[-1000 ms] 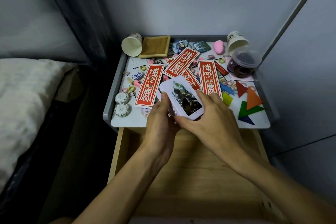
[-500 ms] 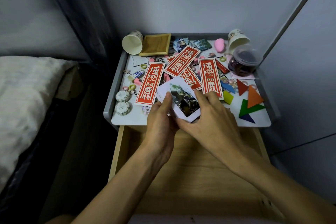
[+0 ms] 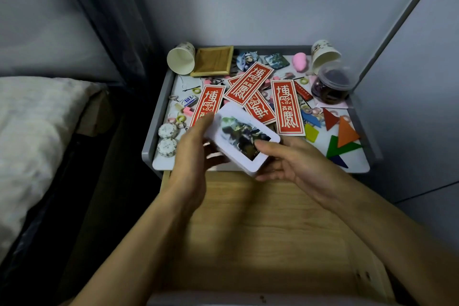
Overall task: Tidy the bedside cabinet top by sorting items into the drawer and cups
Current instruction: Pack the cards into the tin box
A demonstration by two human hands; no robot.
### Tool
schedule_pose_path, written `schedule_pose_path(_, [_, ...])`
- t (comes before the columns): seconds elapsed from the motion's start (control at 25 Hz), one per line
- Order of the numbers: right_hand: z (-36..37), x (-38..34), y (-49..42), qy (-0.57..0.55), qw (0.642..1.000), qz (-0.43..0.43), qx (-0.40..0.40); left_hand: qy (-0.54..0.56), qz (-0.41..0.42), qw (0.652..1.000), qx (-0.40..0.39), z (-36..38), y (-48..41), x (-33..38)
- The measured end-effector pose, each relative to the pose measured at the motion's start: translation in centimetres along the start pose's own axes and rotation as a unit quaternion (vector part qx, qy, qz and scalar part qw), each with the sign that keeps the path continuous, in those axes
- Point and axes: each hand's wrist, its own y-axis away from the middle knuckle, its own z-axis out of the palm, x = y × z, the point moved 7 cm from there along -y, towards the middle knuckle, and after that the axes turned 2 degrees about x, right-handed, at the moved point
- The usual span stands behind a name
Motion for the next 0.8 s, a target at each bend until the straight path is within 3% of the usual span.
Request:
schedule_pose_path(0.12, [0.2, -0.3, 0.7, 0.100, 0.994, -0.008, -0.050, -0.169, 0.040, 0.984, -0.033, -1.3, -0.7, 0.9])
schedule_pose_path(0.28, [1.3, 0.7, 1.1, 0.040, 0.999, -0.001, -0.017, -0.333, 0.126, 0.934, 0.008, -1.7, -0.8, 0.5])
schedule_pose_path(0.52, [1.8, 1.1, 1.4, -0.020, 0.999, -0.037, 0.032, -0.313, 0.130, 0.940, 0.033, -1.9, -0.7, 0.3])
schedule_pose_path(0.68, [1.4, 0.9, 1.3, -0.032, 0.997, -0.043, 0.049, -0.265, 0.062, 0.962, -0.015, -1.3, -0.6, -0.5])
schedule_pose_path(0.8, [1.2, 1.1, 1.1, -0.002, 0.999, -0.020, 0.026, -0.295, 0.055, 0.953, -0.029, -1.1, -0.1, -0.3])
